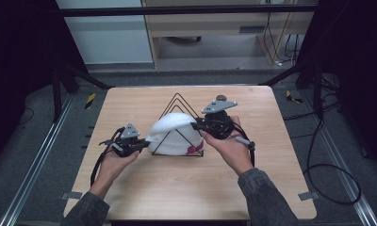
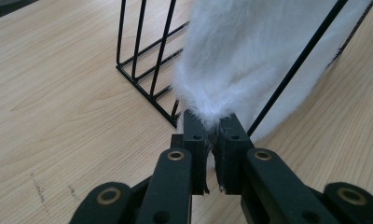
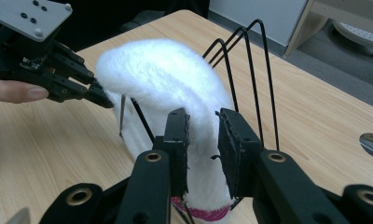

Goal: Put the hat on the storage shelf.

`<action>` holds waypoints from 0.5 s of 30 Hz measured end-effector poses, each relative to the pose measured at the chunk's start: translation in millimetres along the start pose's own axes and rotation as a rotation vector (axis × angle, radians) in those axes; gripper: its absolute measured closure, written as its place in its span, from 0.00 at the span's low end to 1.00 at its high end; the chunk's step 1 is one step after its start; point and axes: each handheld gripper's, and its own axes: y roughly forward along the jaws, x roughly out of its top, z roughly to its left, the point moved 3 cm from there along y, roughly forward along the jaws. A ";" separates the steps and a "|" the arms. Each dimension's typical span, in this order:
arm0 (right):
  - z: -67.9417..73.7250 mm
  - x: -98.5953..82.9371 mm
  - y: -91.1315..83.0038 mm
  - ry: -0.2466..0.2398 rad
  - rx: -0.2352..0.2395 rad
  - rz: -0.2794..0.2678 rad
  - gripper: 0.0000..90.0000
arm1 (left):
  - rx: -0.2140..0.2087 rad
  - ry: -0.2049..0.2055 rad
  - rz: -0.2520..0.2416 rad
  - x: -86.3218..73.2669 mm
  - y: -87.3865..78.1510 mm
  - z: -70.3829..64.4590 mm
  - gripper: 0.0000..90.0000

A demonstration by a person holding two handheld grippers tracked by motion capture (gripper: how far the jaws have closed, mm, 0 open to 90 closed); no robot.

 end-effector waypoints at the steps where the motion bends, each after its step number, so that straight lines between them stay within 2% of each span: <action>1: 0.3 0.3 0.5 -0.001 0.002 -0.001 0.81 | 0.002 0.003 0.001 -0.2 -0.4 -0.3 0.93; 12: 8.9 -4.9 4.7 -0.011 0.022 0.012 0.78 | 0.007 0.012 0.007 -8.5 -1.8 -0.1 0.93; 15: 11.6 -9.3 3.8 -0.016 0.027 0.017 0.76 | 0.014 0.004 0.003 -9.4 -3.2 0.2 0.85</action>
